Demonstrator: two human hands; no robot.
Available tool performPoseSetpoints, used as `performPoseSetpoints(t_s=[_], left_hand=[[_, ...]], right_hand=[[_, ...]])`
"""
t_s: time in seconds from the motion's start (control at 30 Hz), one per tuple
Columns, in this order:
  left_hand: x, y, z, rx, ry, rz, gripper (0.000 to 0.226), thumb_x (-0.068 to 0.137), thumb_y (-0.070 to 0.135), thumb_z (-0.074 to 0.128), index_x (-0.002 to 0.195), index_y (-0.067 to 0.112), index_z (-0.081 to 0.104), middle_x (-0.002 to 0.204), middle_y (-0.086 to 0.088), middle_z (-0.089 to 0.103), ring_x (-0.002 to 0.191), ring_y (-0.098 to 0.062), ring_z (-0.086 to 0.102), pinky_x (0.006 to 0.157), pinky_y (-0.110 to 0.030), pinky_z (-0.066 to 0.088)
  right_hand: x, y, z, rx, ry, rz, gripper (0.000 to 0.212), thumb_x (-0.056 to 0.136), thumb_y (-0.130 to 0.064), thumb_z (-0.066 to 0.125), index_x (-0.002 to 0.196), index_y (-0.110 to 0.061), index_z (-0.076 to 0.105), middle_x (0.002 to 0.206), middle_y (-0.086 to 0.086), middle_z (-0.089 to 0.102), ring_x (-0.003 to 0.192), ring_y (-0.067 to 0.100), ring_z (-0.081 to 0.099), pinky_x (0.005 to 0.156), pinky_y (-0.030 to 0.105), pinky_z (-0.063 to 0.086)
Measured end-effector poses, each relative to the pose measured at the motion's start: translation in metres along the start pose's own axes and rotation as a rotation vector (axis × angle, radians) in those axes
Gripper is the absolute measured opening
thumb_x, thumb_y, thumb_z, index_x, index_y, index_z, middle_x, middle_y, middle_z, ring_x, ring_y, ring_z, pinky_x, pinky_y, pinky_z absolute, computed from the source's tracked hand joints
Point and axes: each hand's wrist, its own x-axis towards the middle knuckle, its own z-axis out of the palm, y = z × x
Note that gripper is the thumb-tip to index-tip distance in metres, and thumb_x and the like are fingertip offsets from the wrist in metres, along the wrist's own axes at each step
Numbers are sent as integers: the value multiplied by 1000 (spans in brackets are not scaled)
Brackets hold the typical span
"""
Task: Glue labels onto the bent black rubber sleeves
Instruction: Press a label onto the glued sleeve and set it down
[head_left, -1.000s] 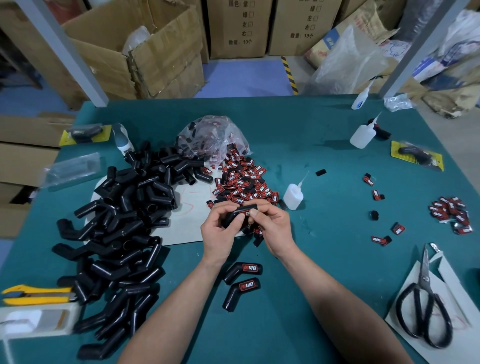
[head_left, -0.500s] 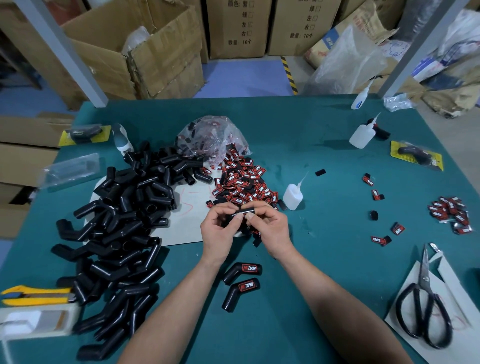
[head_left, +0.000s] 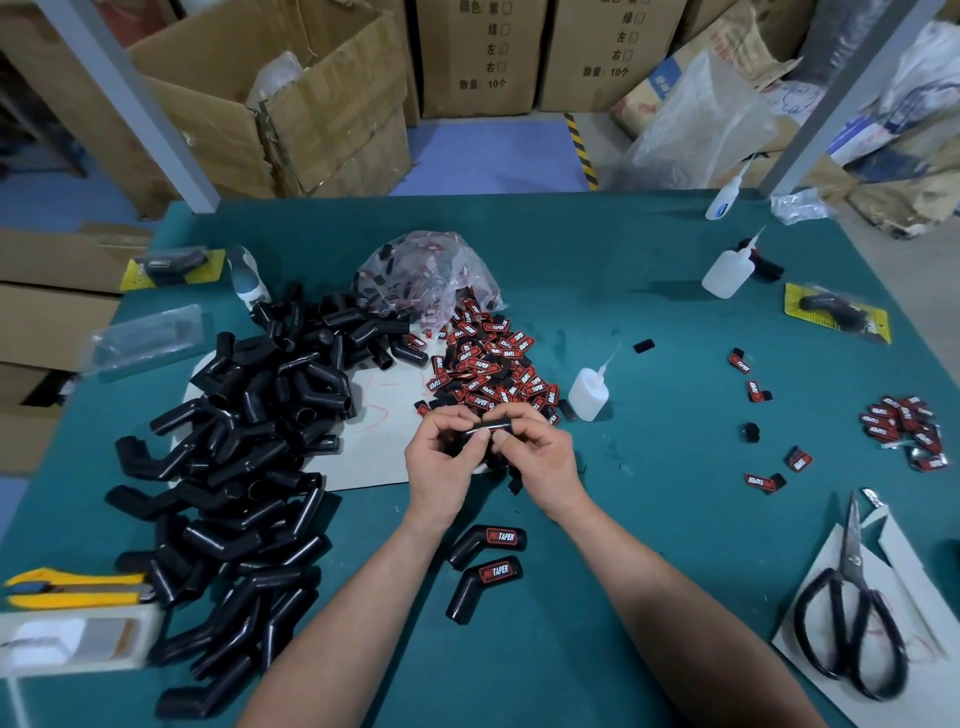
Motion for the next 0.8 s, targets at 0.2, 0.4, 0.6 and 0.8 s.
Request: performPoseSetpoints(t_s=[0.2,0.4,0.6,0.8], left_hand=[[0,0,2,14,9,16,18,79,0,74,87,11,63,98,-12,66,92,-14,66,88,-27,53],[1,-1,1,20,4,23,18,79,0,74,87,12,63,98,-11,66,92,-13,66,88,-26,53],[1,-1,1,-23,17,6,17,77,19,78,87,14,65,98,-12,67,92,-17,67,88,-28,53],[3,-1,-1,-48,42,-13,16,76,22,77,82,35,70,96,-4,70,92,-17,67,88,-27,54]], right_hand=[[1,-2,0,-23,14,26,20,87,-4,63,68,-3,70,104,-4,73,98,12,65,84,27,51],[2,1,-2,-32,17,56,22,88,-7,63,76,9,71,106,-2,72,95,14,65,80,29,52],[1,-1,0,-27,-5,18,15,88,-1,63,74,0,71,108,-3,71,103,14,65,88,27,50],[0,-2,0,-90,-32,-21,25,91,1,63,77,-18,73,112,-5,70,107,14,65,91,23,50]])
